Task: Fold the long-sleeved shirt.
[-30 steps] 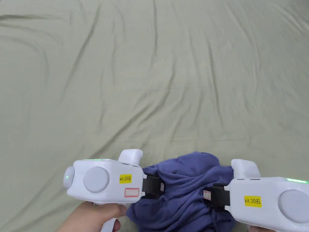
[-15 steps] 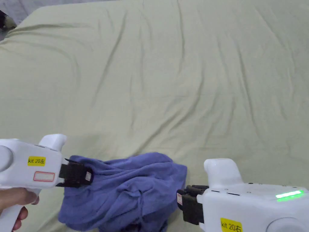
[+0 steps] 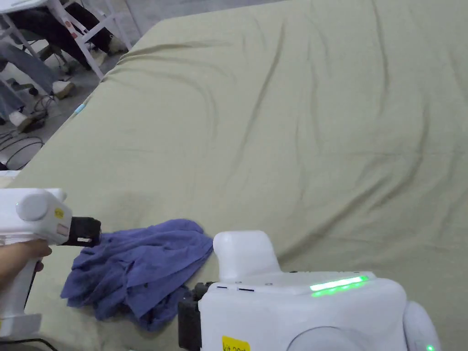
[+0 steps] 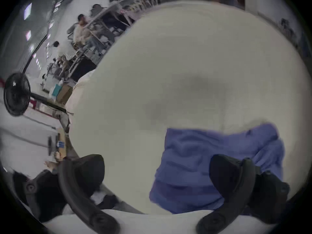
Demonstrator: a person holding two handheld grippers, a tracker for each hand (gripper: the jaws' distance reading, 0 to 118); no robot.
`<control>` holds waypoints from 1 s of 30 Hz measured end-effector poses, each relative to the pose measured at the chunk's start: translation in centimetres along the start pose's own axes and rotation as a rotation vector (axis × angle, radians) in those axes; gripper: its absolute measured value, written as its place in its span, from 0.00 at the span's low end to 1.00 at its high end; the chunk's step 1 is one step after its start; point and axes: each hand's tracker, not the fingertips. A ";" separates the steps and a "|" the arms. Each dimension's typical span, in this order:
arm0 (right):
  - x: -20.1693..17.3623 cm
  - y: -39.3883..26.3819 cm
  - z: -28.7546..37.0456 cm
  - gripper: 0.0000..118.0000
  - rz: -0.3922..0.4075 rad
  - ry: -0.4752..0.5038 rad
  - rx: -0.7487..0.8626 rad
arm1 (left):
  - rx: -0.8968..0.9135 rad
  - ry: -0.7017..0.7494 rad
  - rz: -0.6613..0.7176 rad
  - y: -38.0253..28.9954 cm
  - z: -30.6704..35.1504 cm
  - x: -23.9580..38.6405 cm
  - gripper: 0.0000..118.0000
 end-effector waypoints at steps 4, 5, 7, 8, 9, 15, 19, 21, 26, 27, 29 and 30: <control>0.0 -0.4 0.8 0.00 0.000 0.018 0.005 | 0.015 -0.113 0.112 -0.5 2.1 -0.9 0.99; -0.1 -0.5 1.1 0.00 0.003 0.011 0.008 | 0.008 -0.116 0.107 -0.7 2.6 -0.7 0.99; -0.2 -0.7 2.3 0.00 0.008 0.006 0.015 | 0.008 -0.125 0.108 -1.1 3.9 0.0 0.99; -0.2 -0.9 3.1 0.00 0.010 0.005 0.023 | 0.002 -0.134 0.112 -1.3 5.0 0.4 0.96; -0.2 -1.2 4.4 0.00 0.016 0.002 0.034 | 0.006 -0.167 0.116 -1.7 6.7 0.9 0.81; 2.3 -3.8 15.7 0.00 0.069 -0.178 0.209 | 0.313 -0.471 0.085 -6.1 20.8 5.3 0.00; 4.0 -6.4 25.4 0.00 0.082 -0.365 0.438 | 0.576 -0.525 0.014 -10.8 31.0 9.5 0.00; 4.2 -7.8 30.5 0.00 0.108 -0.485 0.580 | 0.752 -0.556 0.024 -13.7 35.9 11.6 0.00; 2.6 -12.0 40.3 0.00 0.191 -0.739 0.879 | 1.115 -0.560 0.081 -21.0 45.1 18.9 0.00; 2.2 -12.9 41.7 0.00 0.205 -0.775 0.918 | 1.180 -0.550 0.058 -22.3 46.4 20.3 0.00; 1.6 -14.2 43.4 0.00 0.242 -0.838 0.973 | 1.264 -0.586 0.017 -24.6 48.1 22.7 0.00; 1.3 -15.0 44.0 0.00 0.257 -0.860 0.989 | 1.289 -0.605 -0.004 -25.2 48.5 24.0 0.00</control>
